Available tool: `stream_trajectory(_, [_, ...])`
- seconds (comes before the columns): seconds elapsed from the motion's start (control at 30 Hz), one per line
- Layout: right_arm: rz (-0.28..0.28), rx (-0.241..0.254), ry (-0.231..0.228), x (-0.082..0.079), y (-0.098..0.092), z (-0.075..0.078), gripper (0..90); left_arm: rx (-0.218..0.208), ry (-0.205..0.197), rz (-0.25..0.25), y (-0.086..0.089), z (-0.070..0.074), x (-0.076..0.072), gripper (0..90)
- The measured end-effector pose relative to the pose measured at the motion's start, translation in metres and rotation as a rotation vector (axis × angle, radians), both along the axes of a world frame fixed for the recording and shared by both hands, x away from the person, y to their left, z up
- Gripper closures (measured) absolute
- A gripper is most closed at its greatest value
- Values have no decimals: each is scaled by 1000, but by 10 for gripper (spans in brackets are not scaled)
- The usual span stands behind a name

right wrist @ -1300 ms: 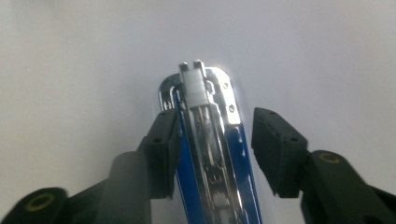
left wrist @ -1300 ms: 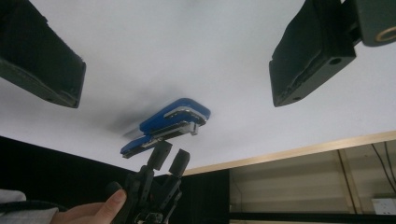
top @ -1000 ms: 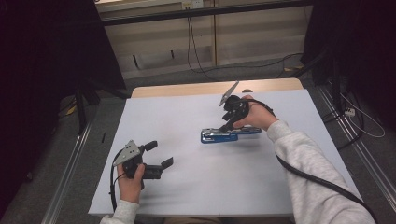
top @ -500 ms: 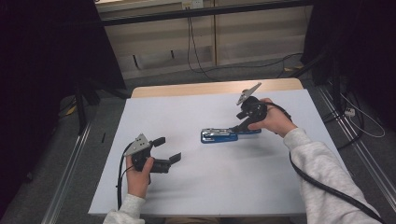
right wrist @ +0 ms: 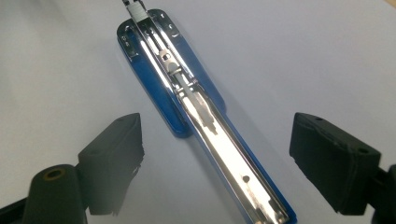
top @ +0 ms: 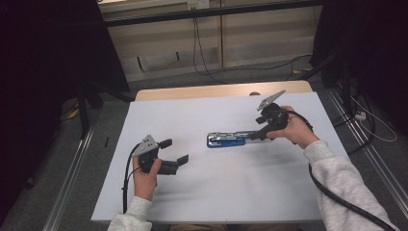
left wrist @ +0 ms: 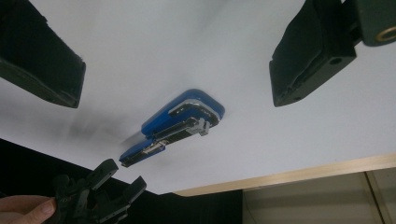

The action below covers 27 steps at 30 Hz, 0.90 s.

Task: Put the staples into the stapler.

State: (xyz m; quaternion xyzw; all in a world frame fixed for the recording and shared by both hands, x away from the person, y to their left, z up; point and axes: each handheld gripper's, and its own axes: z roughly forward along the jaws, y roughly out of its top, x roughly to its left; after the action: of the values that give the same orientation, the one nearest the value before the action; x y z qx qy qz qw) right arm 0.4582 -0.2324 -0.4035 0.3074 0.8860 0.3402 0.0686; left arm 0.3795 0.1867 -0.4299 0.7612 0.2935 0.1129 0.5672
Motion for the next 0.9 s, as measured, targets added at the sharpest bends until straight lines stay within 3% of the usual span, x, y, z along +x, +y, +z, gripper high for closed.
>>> stream_trajectory(0.23, [-39, 16, 4, -13, -18, -8, 158, -2, 14, 5, -6, -1, 7, 35])
stream_trajectory(0.33, [-60, -13, -14, -19, -24, -12, 153, 0, 21, -1, -10, 0, 11, 35])
stream_trajectory(0.43, [-70, 1, -14, -22, -27, -14, 151, 17, 26, 2, -13, -1, 15, 32])
stream_trajectory(0.53, [-97, -17, -26, -27, -34, -14, 145, 1, 46, 7, -18, -4, 23, 39])
stream_trajectory(0.6, [-98, -2, -30, -28, -36, -15, 144, 4, 50, 13, -19, -4, 25, 38])
stream_trajectory(0.63, [-115, 10, -23, -32, -39, -17, 144, 22, 55, 16, -23, -4, 29, 39])
stream_trajectory(0.8, [-154, 0, -24, -38, -45, -21, 144, 28, 57, 32, -31, -4, 35, 45])
stream_trajectory(0.9, [-185, 10, -41, -44, -51, -24, 174, 69, 79, 60, -38, -6, 43, 45])
